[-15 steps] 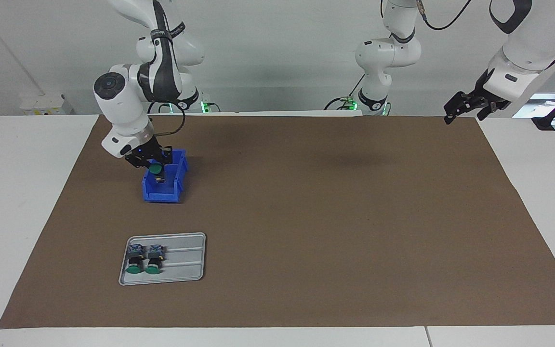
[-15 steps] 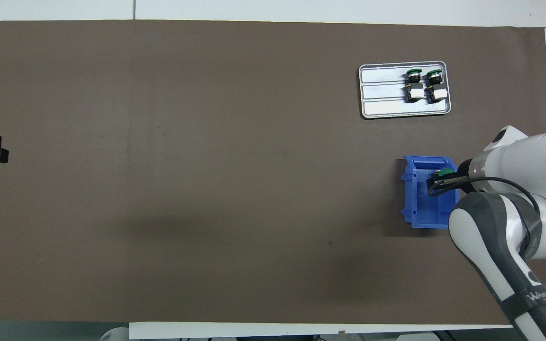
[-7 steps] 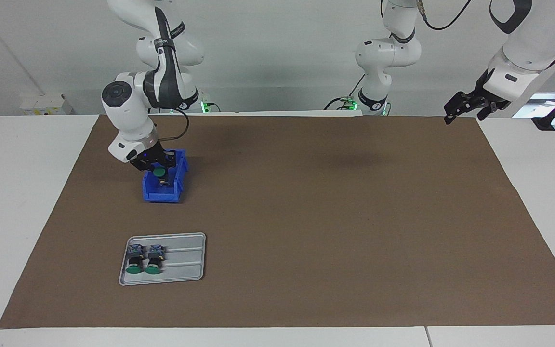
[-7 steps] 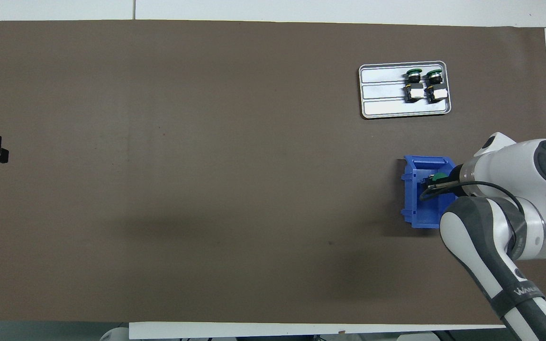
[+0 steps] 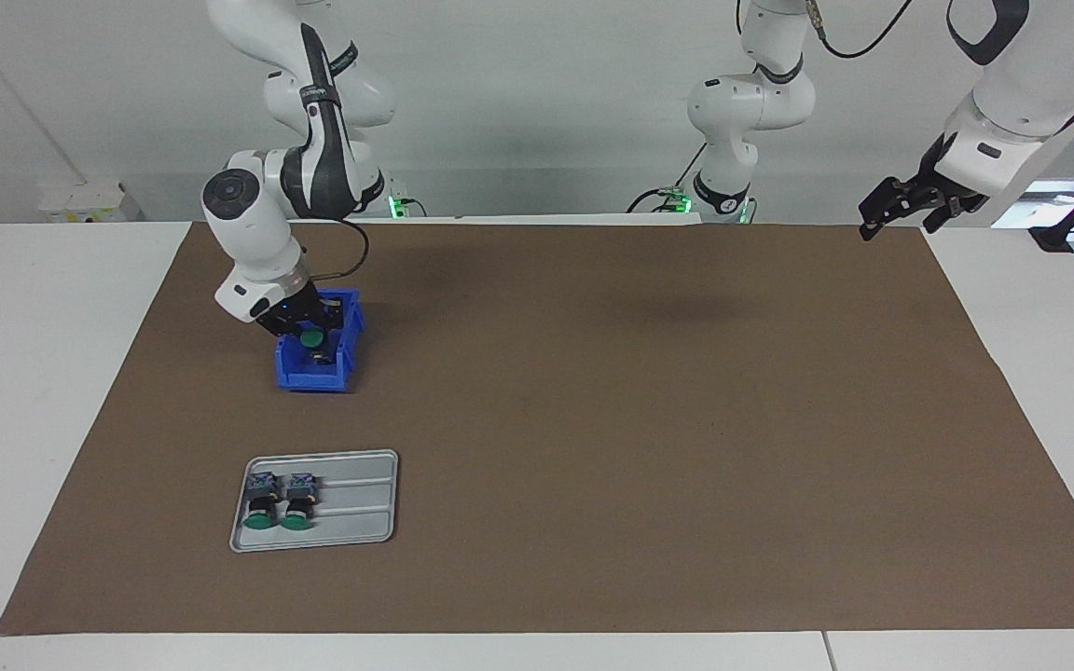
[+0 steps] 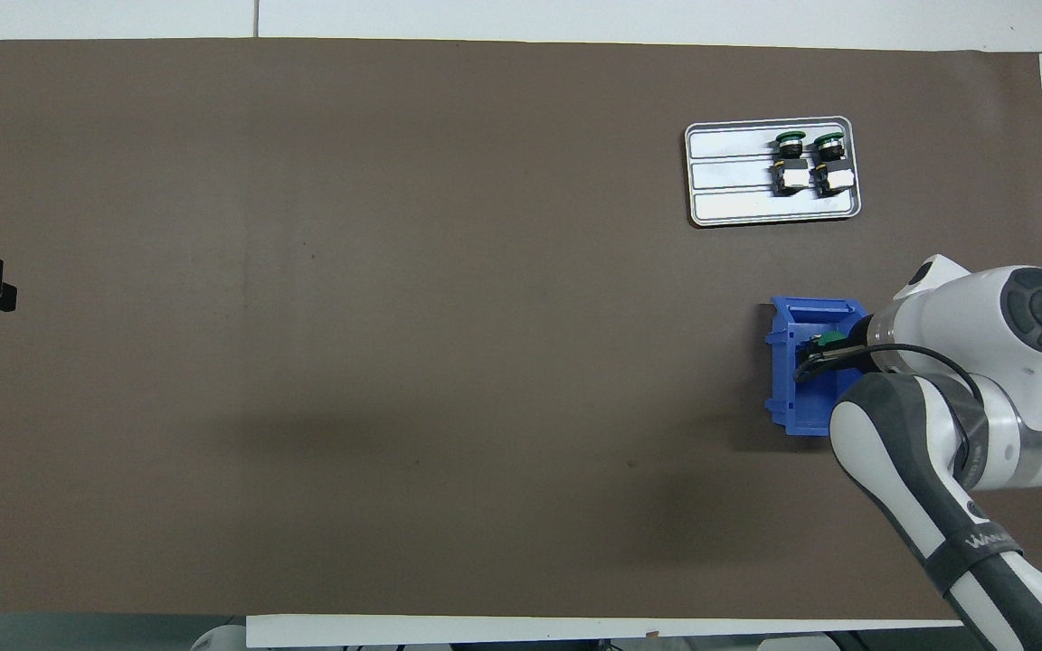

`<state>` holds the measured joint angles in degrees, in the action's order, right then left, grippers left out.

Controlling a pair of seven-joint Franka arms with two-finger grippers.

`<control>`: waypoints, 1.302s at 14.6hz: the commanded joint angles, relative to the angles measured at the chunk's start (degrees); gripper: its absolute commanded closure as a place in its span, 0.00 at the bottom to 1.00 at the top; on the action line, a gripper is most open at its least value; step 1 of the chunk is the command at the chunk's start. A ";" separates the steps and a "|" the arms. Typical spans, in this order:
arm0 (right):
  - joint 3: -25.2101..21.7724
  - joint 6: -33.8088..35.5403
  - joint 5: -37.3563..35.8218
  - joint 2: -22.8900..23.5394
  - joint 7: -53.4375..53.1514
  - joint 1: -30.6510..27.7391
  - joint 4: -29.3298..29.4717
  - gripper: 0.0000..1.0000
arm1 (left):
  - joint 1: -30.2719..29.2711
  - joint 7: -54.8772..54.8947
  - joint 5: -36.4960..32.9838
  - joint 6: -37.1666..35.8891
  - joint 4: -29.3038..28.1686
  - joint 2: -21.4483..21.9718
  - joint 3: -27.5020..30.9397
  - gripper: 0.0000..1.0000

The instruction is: Place and press button with both arms

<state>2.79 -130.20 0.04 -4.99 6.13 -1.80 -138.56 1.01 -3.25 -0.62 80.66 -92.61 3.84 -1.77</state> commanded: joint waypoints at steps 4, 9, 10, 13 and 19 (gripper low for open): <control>0.37 -0.58 1.02 -0.37 1.16 0.04 -0.13 0.50 | -0.05 0.17 -0.70 -0.06 -1.16 1.26 0.10 0.00; 0.37 5.11 1.02 -0.81 1.25 0.04 4.17 0.50 | -0.05 0.17 -0.70 -0.06 -1.16 1.26 0.10 0.00; 0.37 7.22 1.02 -0.98 1.34 -0.04 5.74 0.50 | -0.05 0.17 -0.70 -0.06 -1.16 1.26 0.10 0.00; 0.29 14.77 0.93 -1.07 1.25 -0.48 12.32 0.44 | -0.05 0.17 -0.70 -0.06 -1.16 1.26 0.10 0.00; 0.11 32.87 1.02 -0.11 0.90 -1.89 33.67 0.01 | -0.05 0.17 -0.70 -0.06 -1.16 1.26 0.10 0.00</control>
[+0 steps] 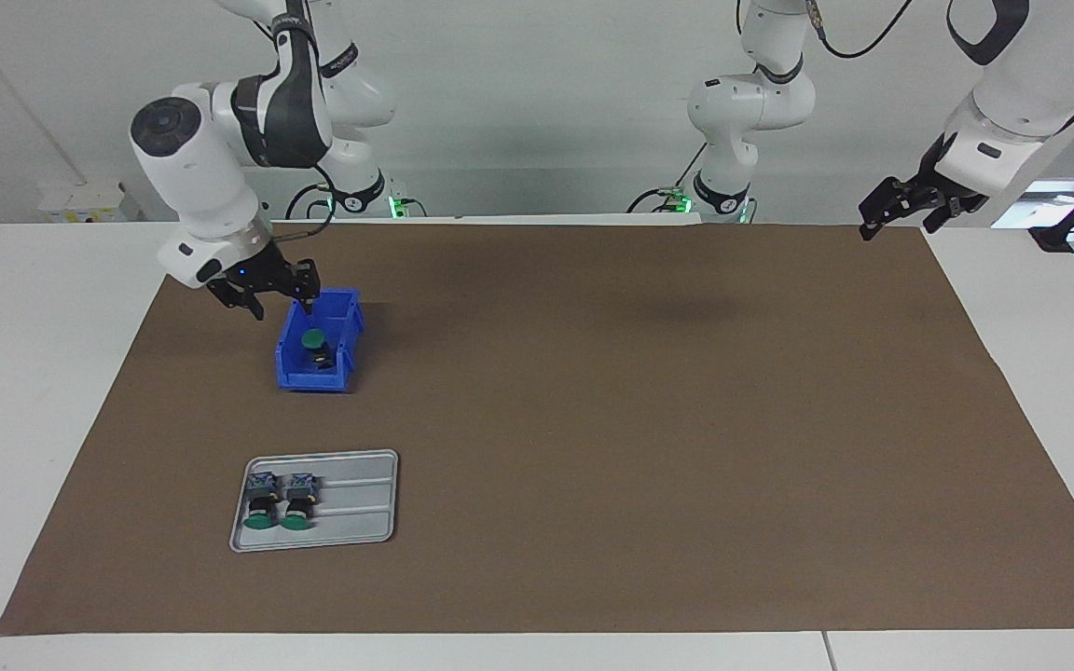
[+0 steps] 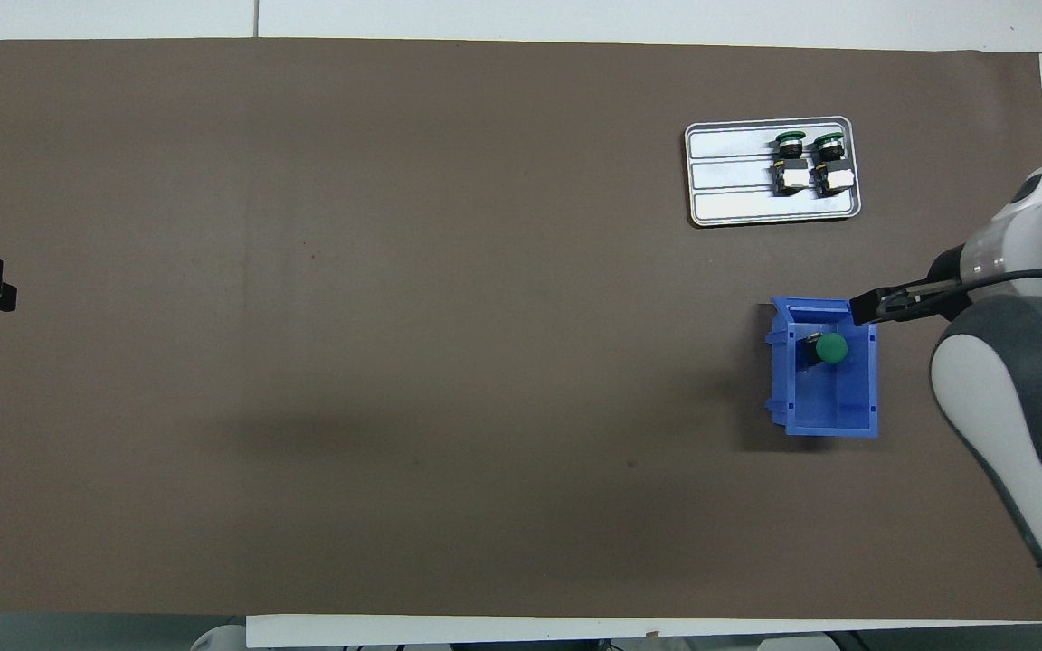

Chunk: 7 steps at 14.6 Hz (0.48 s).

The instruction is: Place and press button with both arms

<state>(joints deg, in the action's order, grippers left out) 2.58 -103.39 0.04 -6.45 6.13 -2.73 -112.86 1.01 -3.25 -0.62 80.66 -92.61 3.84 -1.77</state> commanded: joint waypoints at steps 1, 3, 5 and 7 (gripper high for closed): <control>0.32 8.70 0.93 1.96 0.90 -1.05 11.92 0.01 | -0.05 0.17 -0.70 -0.06 -1.17 1.26 0.10 0.00; 0.32 15.72 0.32 4.67 0.81 -1.32 20.26 0.01 | -0.05 0.17 -0.70 -0.06 -1.17 1.26 0.10 0.00; 0.32 21.19 0.05 7.93 0.81 -1.49 27.57 0.01 | -0.05 0.17 -0.70 -0.06 -1.17 1.26 0.10 0.00; 0.32 21.73 -0.30 8.12 0.81 -1.23 28.30 0.01 | -0.05 0.17 -0.70 -0.06 -1.17 1.26 0.10 0.00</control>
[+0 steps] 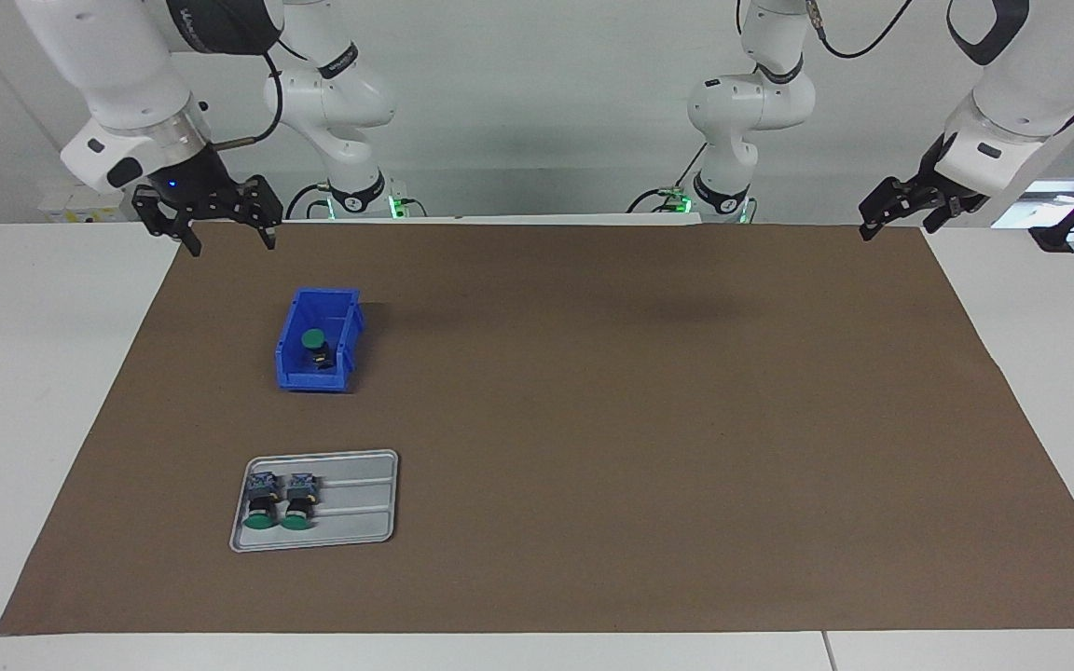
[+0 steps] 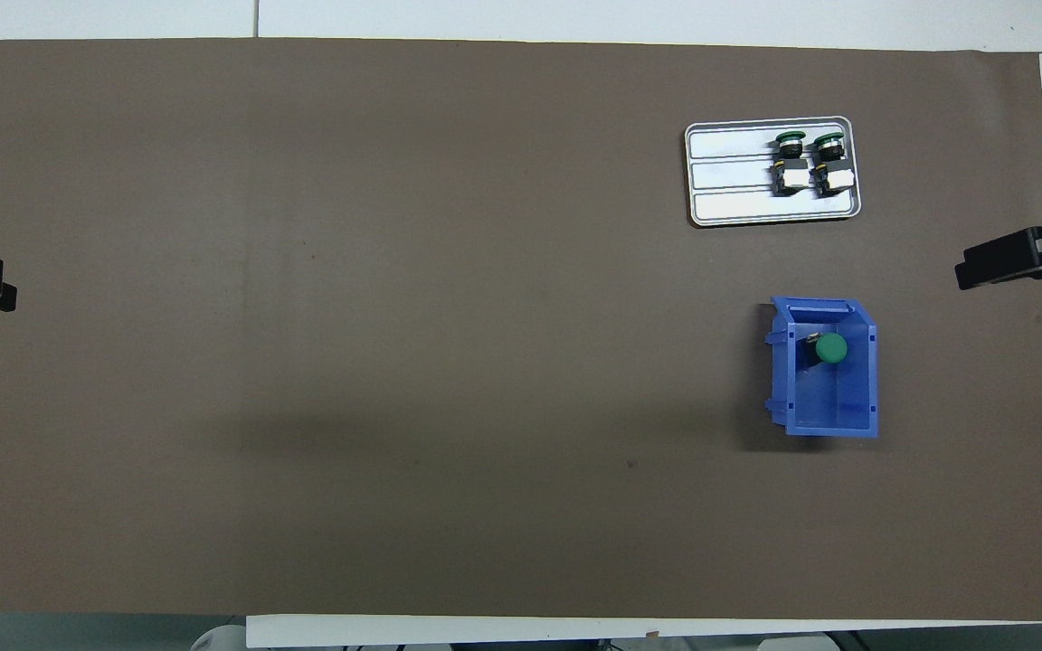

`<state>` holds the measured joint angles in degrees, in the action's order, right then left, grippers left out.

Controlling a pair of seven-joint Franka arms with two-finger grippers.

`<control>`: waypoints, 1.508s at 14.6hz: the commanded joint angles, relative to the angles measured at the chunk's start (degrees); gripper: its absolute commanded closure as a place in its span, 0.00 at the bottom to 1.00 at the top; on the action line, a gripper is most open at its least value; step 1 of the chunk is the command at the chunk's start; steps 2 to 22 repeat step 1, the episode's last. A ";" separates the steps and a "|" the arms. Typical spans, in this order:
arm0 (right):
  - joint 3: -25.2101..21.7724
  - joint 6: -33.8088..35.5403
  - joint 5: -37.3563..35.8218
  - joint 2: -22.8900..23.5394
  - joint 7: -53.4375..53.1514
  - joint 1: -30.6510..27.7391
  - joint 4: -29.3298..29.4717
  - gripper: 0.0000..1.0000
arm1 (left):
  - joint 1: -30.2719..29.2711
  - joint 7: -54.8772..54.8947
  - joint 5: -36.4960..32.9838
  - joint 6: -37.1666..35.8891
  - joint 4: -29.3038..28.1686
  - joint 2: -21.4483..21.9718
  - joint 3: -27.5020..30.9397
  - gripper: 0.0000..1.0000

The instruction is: Place and press button with both arms

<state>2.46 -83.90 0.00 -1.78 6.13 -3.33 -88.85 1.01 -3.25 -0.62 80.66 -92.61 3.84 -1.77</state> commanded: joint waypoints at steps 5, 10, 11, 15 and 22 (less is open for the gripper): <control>0.53 2.86 -0.26 3.71 0.81 -0.46 4.39 0.01 | -0.05 0.17 -0.70 -0.06 -1.16 1.26 0.10 0.00; 0.53 2.86 -0.26 3.71 0.81 -0.46 4.39 0.01 | -0.05 0.17 -0.70 -0.06 -1.16 1.26 0.10 0.00; 0.53 2.86 -0.26 3.71 0.81 -0.46 4.39 0.01 | -0.05 0.17 -0.70 -0.06 -1.16 1.26 0.10 0.00; 0.53 2.86 -0.26 3.71 0.81 -0.46 4.39 0.01 | -0.05 0.17 -0.70 -0.06 -1.16 1.26 0.10 0.00; 0.53 2.86 -0.26 3.71 0.81 -0.46 4.39 0.01 | -0.05 0.17 -0.70 -0.06 -1.16 1.26 0.10 0.00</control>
